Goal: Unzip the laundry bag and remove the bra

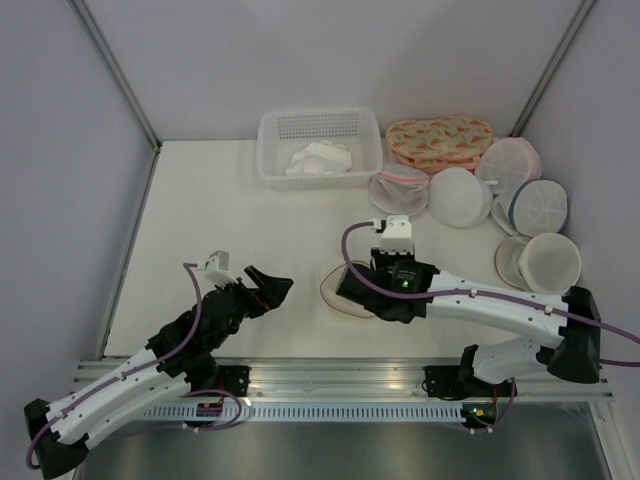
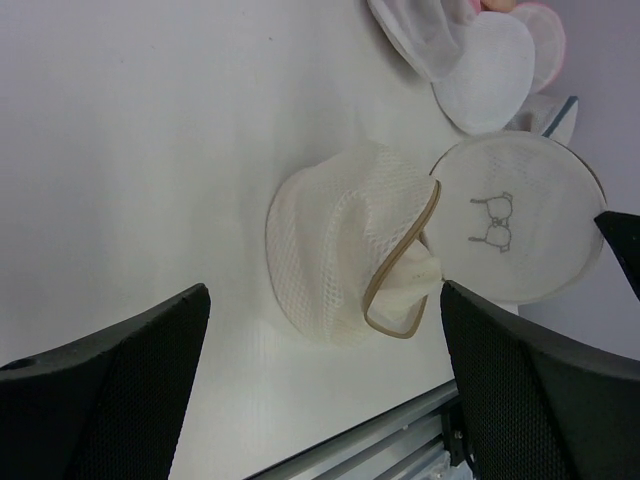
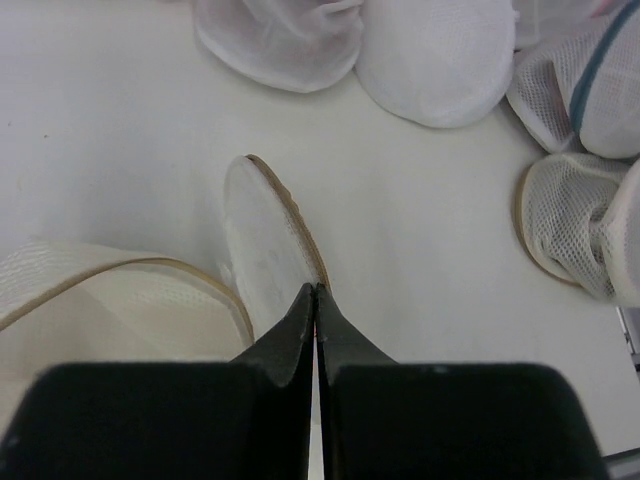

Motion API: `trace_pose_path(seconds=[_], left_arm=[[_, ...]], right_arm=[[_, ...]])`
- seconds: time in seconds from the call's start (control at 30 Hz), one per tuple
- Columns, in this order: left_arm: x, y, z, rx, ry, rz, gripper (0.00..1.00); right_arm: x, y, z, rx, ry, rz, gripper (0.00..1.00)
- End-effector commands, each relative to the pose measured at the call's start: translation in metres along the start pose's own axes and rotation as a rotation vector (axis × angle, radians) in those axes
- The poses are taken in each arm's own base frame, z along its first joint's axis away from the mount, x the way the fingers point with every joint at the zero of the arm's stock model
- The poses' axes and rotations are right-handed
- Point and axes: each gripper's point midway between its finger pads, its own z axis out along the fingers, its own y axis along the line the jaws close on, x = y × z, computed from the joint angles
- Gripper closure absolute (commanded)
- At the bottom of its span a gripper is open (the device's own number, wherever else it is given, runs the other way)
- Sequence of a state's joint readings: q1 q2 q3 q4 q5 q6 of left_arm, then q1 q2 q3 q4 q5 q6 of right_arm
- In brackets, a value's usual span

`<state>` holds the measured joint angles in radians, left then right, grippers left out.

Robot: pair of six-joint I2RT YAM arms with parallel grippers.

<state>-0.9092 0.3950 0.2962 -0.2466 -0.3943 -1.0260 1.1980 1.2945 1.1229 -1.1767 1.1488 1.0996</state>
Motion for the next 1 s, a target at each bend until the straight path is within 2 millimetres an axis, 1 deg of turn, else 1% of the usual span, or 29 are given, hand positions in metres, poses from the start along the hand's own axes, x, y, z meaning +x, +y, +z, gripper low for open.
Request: trace_pose_path(seconds=[0.0,0.03,0.1,0.13,0.17,0.2,0.23,0.27,0.3,0.33,0.37,0.4,0.43,0.47,0.5,0.53,0.57,0.63,0.67,0.7,0.73,0.77,0.8,0.83,0.87,0.9,0.93,0.97], left_arm=[[-0.012,0.013,-0.01,-0.07,-0.037,0.021,0.0],[-0.012,0.022,-0.013,-0.103,-0.039,0.024,0.0],[-0.015,0.024,-0.016,-0.118,-0.047,0.009,0.0],[-0.016,0.025,-0.017,-0.123,-0.05,0.006,0.0],[-0.015,0.028,-0.018,-0.133,-0.05,0.007,0.0],[-0.016,0.028,-0.019,-0.136,-0.052,0.003,0.0],[-0.018,0.029,-0.019,-0.14,-0.06,0.0,0.0],[-0.017,0.031,-0.019,-0.148,-0.059,-0.002,0.0],[-0.018,0.031,-0.019,-0.147,-0.062,-0.003,0.0],[-0.018,0.031,-0.019,-0.149,-0.066,-0.006,0.0],[-0.019,0.031,-0.02,-0.148,-0.068,-0.006,0.0],[-0.019,0.032,-0.019,-0.153,-0.07,-0.005,0.0],[-0.02,0.031,-0.019,-0.151,-0.073,-0.005,0.0],[-0.021,0.031,-0.02,-0.15,-0.076,-0.006,0.0],[-0.021,0.03,-0.019,-0.147,-0.08,-0.009,0.0],[-0.022,0.029,-0.019,-0.146,-0.08,-0.007,0.0],[-0.024,0.024,-0.018,-0.126,-0.089,-0.012,0.0],[-0.022,0.015,-0.015,-0.077,-0.077,0.021,0.0],[-0.021,0.008,-0.014,-0.042,-0.071,0.037,0.0],[-0.019,-0.013,-0.011,0.057,-0.058,0.038,0.0],[-0.018,-0.021,-0.009,0.104,-0.052,0.094,0.0],[-0.016,-0.03,-0.008,0.152,-0.044,0.113,0.0],[-0.013,-0.049,-0.006,0.237,-0.033,0.124,0.0],[-0.01,-0.052,-0.004,0.253,-0.021,0.165,0.0],[-0.01,-0.061,-0.002,0.289,-0.025,0.18,0.0],[-0.005,-0.07,0.005,0.316,-0.003,0.223,0.0],[-0.002,-0.073,0.008,0.323,0.009,0.245,0.0],[-0.001,-0.076,0.013,0.318,0.024,0.266,0.0]], right_arm=[[-0.035,0.047,0.001,-0.064,-0.078,-0.086,1.0],[-0.03,0.06,0.006,-0.066,-0.069,-0.129,1.0],[-0.035,0.084,0.004,-0.109,-0.08,-0.155,1.0],[-0.025,0.099,0.005,-0.127,-0.065,-0.193,1.0],[-0.022,0.113,0.001,-0.162,-0.072,-0.212,1.0],[-0.014,0.125,0.0,-0.184,-0.064,-0.245,1.0],[-0.006,0.145,-0.009,-0.27,-0.043,-0.237,1.0],[0.004,0.152,-0.012,-0.313,-0.028,-0.283,1.0],[0.01,0.16,-0.017,-0.375,-0.01,-0.289,1.0],[0.022,0.19,-0.039,-0.574,0.045,-0.262,1.0],[0.035,0.191,-0.047,-0.666,0.069,-0.274,1.0],[0.042,0.198,-0.059,-0.767,0.095,-0.265,0.96],[0.046,0.211,-0.08,-0.91,0.125,-0.232,0.88],[0.051,0.205,-0.088,-0.966,0.137,-0.221,0.75],[0.052,0.203,-0.093,-0.998,0.146,-0.209,0.53],[0.052,0.201,-0.099,-1.023,0.153,-0.201,0.43],[0.047,0.193,-0.101,-1.028,0.144,-0.171,0.26],[0.036,0.182,-0.1,-1.008,0.12,-0.123,0.14],[0.024,0.168,-0.096,-0.966,0.078,-0.072,0.08],[0.016,0.159,-0.092,-0.933,0.055,-0.039,0.02],[0.01,0.15,-0.09,-0.904,0.046,0.001,0.02],[-0.006,0.131,-0.084,-0.846,-0.008,0.065,0.02],[-0.013,0.121,-0.081,-0.812,-0.025,0.106,0.02],[-0.012,0.112,-0.077,-0.786,-0.032,0.139,0.02],[-0.027,0.092,-0.074,-0.747,-0.079,0.213,0.02],[-0.031,0.083,-0.072,-0.731,-0.096,0.253,0.02],[-0.027,0.074,-0.066,-0.701,-0.1,0.288,0.02],[-0.034,0.06,-0.066,-0.692,-0.118,0.342,0.02]])
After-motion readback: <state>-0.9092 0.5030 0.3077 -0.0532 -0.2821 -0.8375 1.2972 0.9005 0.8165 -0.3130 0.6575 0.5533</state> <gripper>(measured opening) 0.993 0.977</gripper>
